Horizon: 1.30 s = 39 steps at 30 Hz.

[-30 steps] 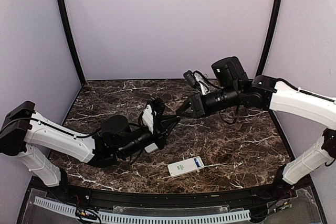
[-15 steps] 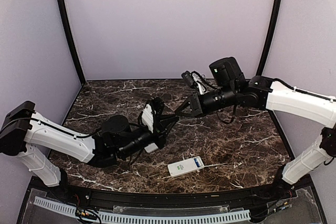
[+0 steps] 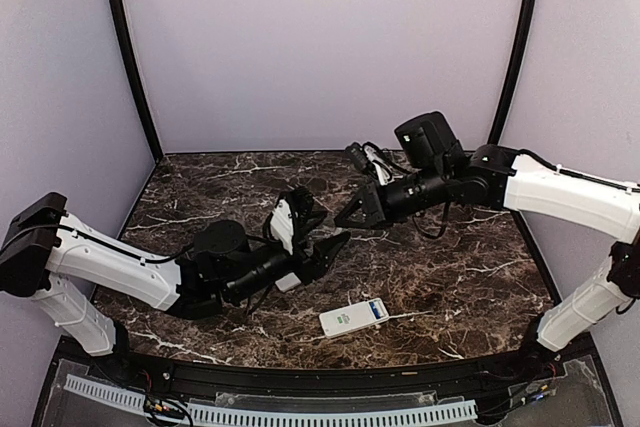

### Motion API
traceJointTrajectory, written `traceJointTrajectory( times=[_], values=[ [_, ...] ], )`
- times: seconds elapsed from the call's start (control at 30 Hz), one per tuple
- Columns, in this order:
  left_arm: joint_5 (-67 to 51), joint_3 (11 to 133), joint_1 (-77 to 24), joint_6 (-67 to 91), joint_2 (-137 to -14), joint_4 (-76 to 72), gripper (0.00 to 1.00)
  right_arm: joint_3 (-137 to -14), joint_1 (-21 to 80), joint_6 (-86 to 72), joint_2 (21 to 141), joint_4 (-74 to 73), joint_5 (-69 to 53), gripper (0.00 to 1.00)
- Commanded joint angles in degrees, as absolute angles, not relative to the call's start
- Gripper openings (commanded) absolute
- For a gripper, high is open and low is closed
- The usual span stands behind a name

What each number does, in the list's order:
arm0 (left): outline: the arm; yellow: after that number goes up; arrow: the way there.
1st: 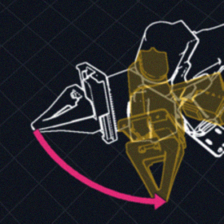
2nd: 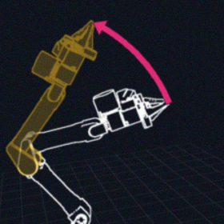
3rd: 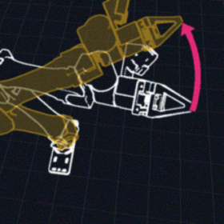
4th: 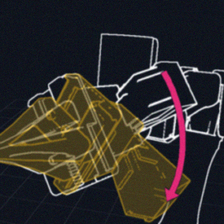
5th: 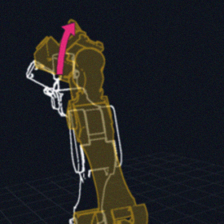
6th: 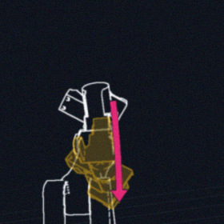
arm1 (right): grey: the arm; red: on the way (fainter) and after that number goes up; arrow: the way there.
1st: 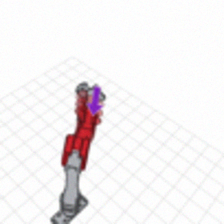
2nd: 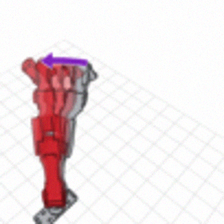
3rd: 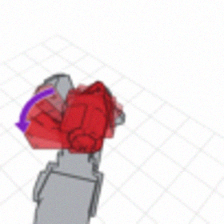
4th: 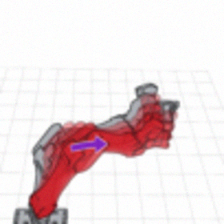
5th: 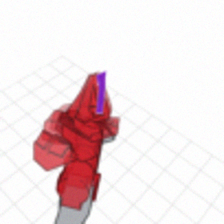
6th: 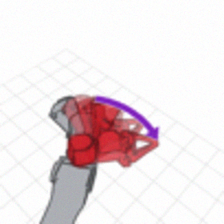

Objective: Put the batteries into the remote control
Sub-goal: Pass from the left arm to the right, then place the battery in the battery compartment.

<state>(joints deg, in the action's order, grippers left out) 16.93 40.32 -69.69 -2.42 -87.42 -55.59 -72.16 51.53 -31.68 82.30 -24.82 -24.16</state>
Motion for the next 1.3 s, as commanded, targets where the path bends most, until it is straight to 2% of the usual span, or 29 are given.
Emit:
traceJointTrajectory(
  times=[0.0,0.07,0.13,0.33,0.47,0.7,1.0,1.27],
  values=[
    [15.66,38.66,-70.05,-2.97,-85.67,-54.07,0.74,-73.52,49.90,-30.40,83.01,-30.53,-22.55,0.00],
    [14.82,37.54,-70.03,-3.90,-84.88,-53.11,0.84,-73.25,48.92,-29.11,83.05,-32.92,-22.02,0.00],
    [13.36,37.00,-70.04,-4.40,-84.00,-48.04,0.89,-72.90,48.02,-27.89,83.13,-35.13,-21.72,0.00],
    [5.32,37.33,-70.05,-2.29,-86.92,-31.64,0.93,-73.78,45.62,-21.07,89.31,-45.52,-20.34,0.00],
    [1.37,35.97,-70.05,-2.75,-89.64,-28.99,0.99,-73.65,45.62,-17.52,95.11,-47.99,-20.07,0.00],
    [-2.65,37.66,-70.05,-6.26,-95.30,-24.89,0.99,-72.85,45.62,-15.15,100.01,-48.18,-20.69,0.00],
    [-4.63,39.61,-70.03,-6.56,-101.34,-27.13,0.99,-71.11,45.62,-13.90,102.08,-48.46,-20.40,0.00],
    [-3.48,41.27,-70.04,-5.86,-104.41,-27.05,0.89,-69.07,45.92,-14.28,103.64,-45.62,-20.79,0.00]
  ],
)
